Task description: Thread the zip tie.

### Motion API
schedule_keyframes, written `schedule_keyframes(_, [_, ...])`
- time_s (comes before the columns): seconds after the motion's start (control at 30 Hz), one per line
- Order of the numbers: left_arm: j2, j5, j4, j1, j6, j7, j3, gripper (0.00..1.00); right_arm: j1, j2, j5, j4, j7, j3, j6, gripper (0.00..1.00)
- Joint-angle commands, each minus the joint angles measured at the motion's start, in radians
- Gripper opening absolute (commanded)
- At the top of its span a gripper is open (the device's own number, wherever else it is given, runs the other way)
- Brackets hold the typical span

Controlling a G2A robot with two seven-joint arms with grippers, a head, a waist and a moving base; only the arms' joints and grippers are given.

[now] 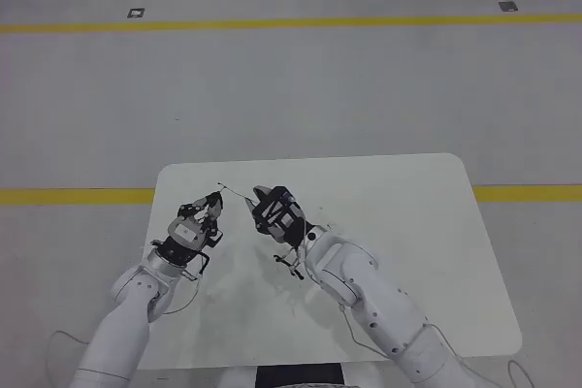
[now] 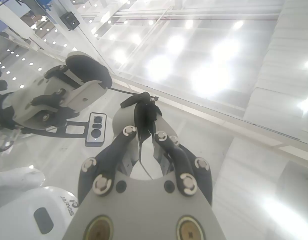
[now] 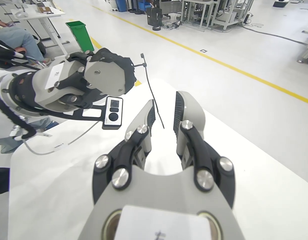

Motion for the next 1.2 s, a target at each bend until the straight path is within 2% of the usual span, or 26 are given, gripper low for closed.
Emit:
schedule_keyframes(0.0, [0.000, 0.000, 0.000, 0.000, 0.000, 0.000, 0.000, 0.00, 0.003, -0.001, 0.002, 0.004, -0.002, -0.002, -0.004, 0.14])
schedule_keyframes(0.1, [0.000, 0.000, 0.000, 0.000, 0.000, 0.000, 0.000, 0.00, 0.008, -0.002, 0.004, 0.012, -0.008, -0.004, -0.009, 0.07])
schedule_keyframes(0.13, [0.000, 0.000, 0.000, 0.000, 0.000, 0.000, 0.000, 0.00, 0.009, -0.002, 0.004, 0.013, -0.008, -0.004, -0.010, 0.00])
schedule_keyframes(1.17, [0.000, 0.000, 0.000, 0.000, 0.000, 0.000, 0.000, 0.00, -0.001, 0.009, -0.009, 0.053, -0.018, 0.035, -0.048, 0.00])
